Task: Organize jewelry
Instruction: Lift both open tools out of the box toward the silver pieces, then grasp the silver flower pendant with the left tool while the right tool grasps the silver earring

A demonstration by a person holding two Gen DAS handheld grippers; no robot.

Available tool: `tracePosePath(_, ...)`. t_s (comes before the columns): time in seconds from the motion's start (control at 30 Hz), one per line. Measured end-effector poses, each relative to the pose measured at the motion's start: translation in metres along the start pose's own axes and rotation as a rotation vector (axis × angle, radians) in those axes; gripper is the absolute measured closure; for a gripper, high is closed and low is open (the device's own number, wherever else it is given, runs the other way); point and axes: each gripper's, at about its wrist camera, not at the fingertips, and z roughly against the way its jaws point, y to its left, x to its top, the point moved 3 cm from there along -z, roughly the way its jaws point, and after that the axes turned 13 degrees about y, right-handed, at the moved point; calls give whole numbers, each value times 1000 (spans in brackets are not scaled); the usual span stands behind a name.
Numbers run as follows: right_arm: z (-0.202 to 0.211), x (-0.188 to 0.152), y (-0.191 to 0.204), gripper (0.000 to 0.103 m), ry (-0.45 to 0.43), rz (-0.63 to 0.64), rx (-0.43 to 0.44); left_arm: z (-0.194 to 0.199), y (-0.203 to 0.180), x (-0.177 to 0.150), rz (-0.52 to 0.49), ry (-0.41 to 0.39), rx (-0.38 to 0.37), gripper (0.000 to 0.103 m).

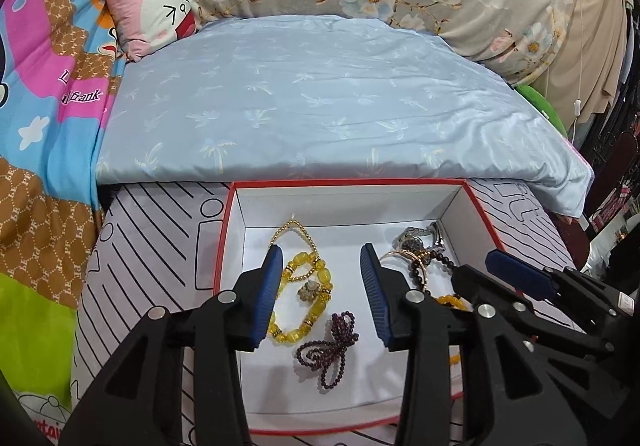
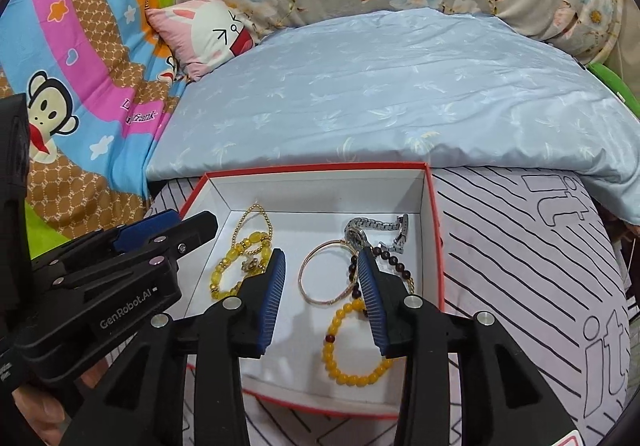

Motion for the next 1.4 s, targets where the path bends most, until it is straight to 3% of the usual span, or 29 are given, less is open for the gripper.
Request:
tracePosePath(0.33, 53, -65, -15, 65, 0, -31, -33, 48, 2, -42, 8, -20, -6, 59)
tracePosePath(0.57, 74, -133, -21, 65, 59, -26, -106, 58, 4, -95, 18, 40, -12, 58)
tracePosePath(0.9, 68, -207, -6, 65, 165, -37, -79, 61, 6, -159, 39, 124, -1, 58)
tracePosePath(1.3, 38, -221, -1, 80, 207, -46, -69, 56, -1, -207, 42, 211, -14, 58)
tracePosePath(1.4, 34, -221, -3, 88, 216, -56, -65, 55, -5, -211, 34, 221, -24, 58)
